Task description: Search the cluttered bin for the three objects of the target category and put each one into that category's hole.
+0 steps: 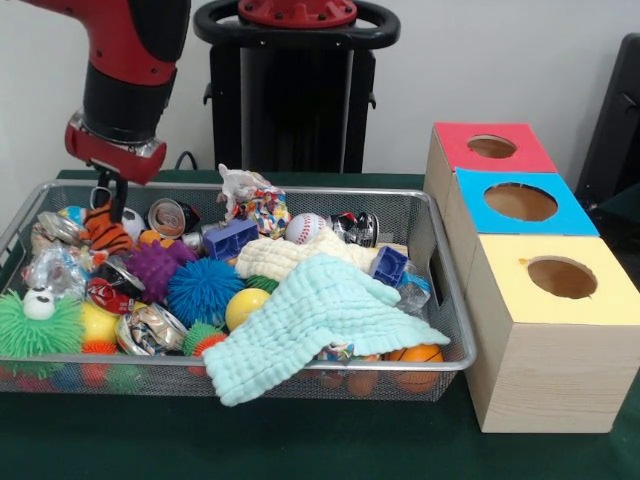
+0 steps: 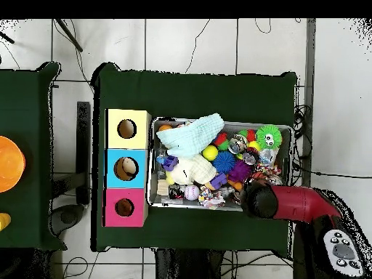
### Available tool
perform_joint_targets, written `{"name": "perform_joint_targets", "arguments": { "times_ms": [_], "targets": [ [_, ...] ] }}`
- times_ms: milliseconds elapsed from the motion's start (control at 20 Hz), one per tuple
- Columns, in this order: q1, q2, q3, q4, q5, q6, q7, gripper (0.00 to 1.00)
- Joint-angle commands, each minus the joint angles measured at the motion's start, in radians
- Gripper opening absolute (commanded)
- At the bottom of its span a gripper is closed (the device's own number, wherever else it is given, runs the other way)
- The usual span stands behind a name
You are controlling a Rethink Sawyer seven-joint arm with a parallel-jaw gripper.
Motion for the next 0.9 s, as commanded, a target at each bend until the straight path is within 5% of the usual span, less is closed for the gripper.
{"name": "perform_joint_targets", "arguments": {
  "times_ms": [50, 550, 900],
  "targets": [
    [-0.032, -0.114, 0.168, 0.063, 0.118, 0.23, -0.115, 0.0],
    [-0.024, -0.18, 0.212, 0.063, 0.218, 0.377, -0.093, 0.0],
    [0.025, -0.168, 0.187, 0.058, 0.236, 0.374, -0.01, 0.0]
  ]
}}
